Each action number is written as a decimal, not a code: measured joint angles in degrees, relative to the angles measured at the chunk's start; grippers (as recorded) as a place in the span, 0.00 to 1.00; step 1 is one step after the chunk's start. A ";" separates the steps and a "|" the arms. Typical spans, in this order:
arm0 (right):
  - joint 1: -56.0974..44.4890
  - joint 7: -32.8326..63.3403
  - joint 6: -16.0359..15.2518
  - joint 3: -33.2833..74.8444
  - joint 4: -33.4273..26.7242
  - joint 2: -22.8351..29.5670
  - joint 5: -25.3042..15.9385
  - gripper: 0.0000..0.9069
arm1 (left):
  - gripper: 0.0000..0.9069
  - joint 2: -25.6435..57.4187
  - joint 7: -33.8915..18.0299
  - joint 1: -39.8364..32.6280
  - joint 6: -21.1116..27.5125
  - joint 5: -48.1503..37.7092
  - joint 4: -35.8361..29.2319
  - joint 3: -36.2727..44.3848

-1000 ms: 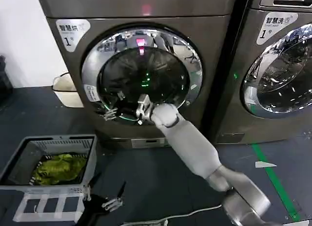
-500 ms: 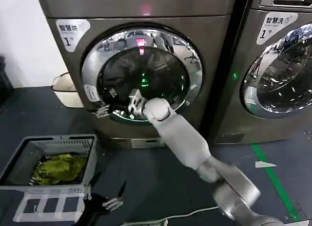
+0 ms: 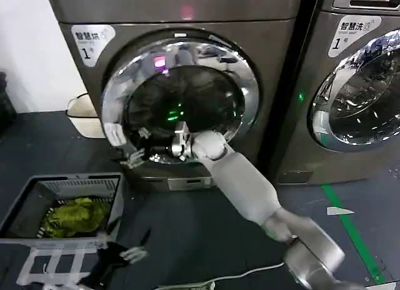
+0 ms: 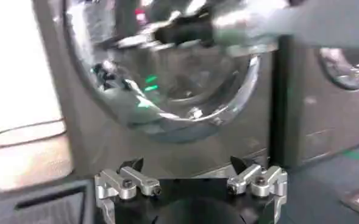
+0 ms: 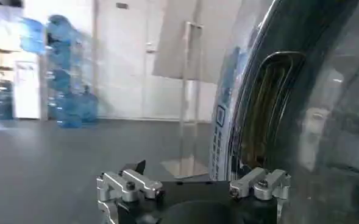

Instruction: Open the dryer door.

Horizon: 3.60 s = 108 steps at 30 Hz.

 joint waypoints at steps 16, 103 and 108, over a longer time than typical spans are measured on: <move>-7.35 -12.02 4.18 2.76 14.00 -7.70 0.93 1.00 | 1.00 7.39 3.75 -10.17 4.58 -14.31 6.48 -16.73; -71.48 43.87 -1.92 129.76 22.99 -23.83 0.36 1.00 | 1.00 6.26 -1.43 -77.64 -0.05 -26.80 34.84 81.57; -72.11 43.84 -1.47 130.94 22.51 -23.90 0.38 1.00 | 1.00 0.89 -2.20 -80.30 -0.52 -25.74 40.45 82.30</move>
